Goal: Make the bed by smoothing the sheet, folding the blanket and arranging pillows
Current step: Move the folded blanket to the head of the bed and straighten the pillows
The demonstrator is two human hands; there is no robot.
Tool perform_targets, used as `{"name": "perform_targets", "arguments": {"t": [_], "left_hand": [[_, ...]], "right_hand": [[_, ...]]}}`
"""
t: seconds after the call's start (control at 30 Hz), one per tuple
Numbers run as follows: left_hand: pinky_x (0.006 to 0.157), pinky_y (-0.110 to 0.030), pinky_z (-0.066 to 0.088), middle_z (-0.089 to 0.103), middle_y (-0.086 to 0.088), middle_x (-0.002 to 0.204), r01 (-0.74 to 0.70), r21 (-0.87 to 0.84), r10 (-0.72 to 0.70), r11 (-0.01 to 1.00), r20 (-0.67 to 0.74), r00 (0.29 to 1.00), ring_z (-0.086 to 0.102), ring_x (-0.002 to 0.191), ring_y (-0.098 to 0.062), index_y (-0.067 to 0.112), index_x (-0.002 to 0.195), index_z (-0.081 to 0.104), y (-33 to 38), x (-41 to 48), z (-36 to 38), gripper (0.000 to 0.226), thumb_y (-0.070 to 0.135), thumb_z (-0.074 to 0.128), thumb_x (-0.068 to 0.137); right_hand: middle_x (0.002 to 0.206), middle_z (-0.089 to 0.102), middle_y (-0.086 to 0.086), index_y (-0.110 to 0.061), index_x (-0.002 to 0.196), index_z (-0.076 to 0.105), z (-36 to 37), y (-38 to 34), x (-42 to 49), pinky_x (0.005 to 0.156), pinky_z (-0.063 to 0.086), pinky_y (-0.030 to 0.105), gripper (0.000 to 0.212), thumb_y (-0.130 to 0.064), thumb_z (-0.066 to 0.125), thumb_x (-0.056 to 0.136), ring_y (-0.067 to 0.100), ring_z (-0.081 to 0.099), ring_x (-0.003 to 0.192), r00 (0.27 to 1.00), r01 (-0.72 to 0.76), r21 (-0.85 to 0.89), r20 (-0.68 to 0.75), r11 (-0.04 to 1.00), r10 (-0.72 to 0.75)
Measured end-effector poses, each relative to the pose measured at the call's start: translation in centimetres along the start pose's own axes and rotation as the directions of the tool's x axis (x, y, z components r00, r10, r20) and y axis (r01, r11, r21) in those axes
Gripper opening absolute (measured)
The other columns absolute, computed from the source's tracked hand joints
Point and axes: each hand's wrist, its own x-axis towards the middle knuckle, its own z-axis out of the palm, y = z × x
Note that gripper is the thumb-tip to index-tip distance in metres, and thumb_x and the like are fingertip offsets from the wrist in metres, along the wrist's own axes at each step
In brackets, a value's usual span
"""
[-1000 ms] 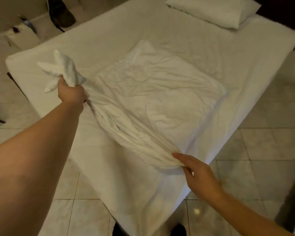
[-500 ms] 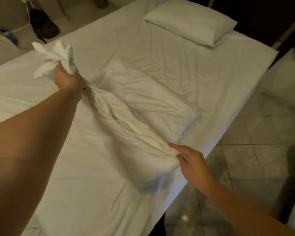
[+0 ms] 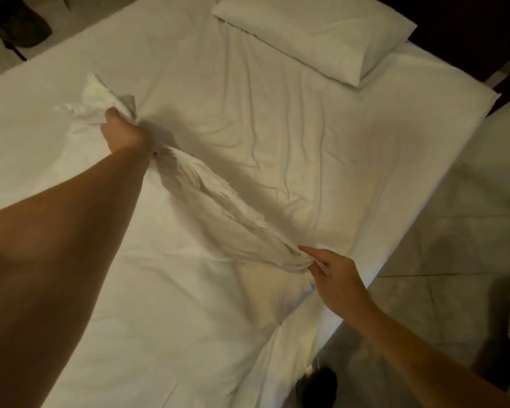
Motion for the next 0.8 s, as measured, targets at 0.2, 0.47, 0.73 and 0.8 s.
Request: {"name": "perform_targets", "arguments": {"t": [0.2, 0.47, 0.73, 0.8], "left_hand": [[0.104, -0.043, 0.051, 0.052, -0.012, 0.138, 0.018, 0.110, -0.025, 0.994, 0.064, 0.998, 0.055, 0.126, -0.034, 0.019, 0.142, 0.044, -0.4, 1.9, 7.8, 0.054, 0.025, 0.056, 0.090], [0.122, -0.039, 0.026, 0.022, -0.017, 0.165, -0.048, 0.327, -0.058, 0.944, 0.307, 0.950, 0.024, 0.153, -0.030, 0.010, 0.160, 0.020, -3.9, -1.8, 14.5, 0.096, 0.041, 0.075, 0.088], [0.127, -0.044, 0.008, 0.004, -0.017, 0.169, -0.119, 0.498, 0.000, 0.859, 0.234, 0.972, 0.003, 0.156, -0.034, 0.015, 0.163, 0.012, -6.1, -5.5, 17.9, 0.109, 0.067, 0.065, 0.083], [0.128, -0.044, 0.007, 0.008, -0.017, 0.169, -0.119, 0.501, 0.030, 0.857, 0.183, 0.983, 0.003, 0.157, -0.031, 0.013, 0.162, 0.014, -6.1, -5.5, 18.0, 0.110, 0.067, 0.066, 0.082]], "right_hand": [[0.123, 0.069, -0.014, -0.029, 0.126, 0.069, -1.7, 4.2, 6.9, 0.101, 0.048, 0.019, 0.038, -0.007, 0.058, 0.097, -0.003, 0.061, 0.112, 0.985, -0.079, -0.060, 0.150, 0.995, 0.087], [0.121, 0.058, -0.031, -0.046, 0.133, 0.051, -2.1, 6.1, 12.1, 0.098, 0.048, 0.018, 0.055, -0.026, 0.067, 0.085, -0.014, 0.056, 0.111, 0.850, -0.235, -0.087, 0.465, 0.968, 0.248], [0.150, 0.037, -0.024, -0.043, 0.153, 0.023, -0.5, 5.8, 16.8, 0.114, 0.037, 0.031, 0.120, -0.082, 0.078, 0.053, -0.002, 0.040, 0.135, 0.759, -0.225, -0.114, 0.602, 0.968, 0.247], [0.149, 0.039, -0.023, -0.043, 0.153, 0.023, 0.4, 6.1, 17.7, 0.113, 0.039, 0.031, 0.122, -0.081, 0.079, 0.052, 0.001, 0.042, 0.135, 0.748, -0.216, -0.139, 0.613, 0.966, 0.255]]}}
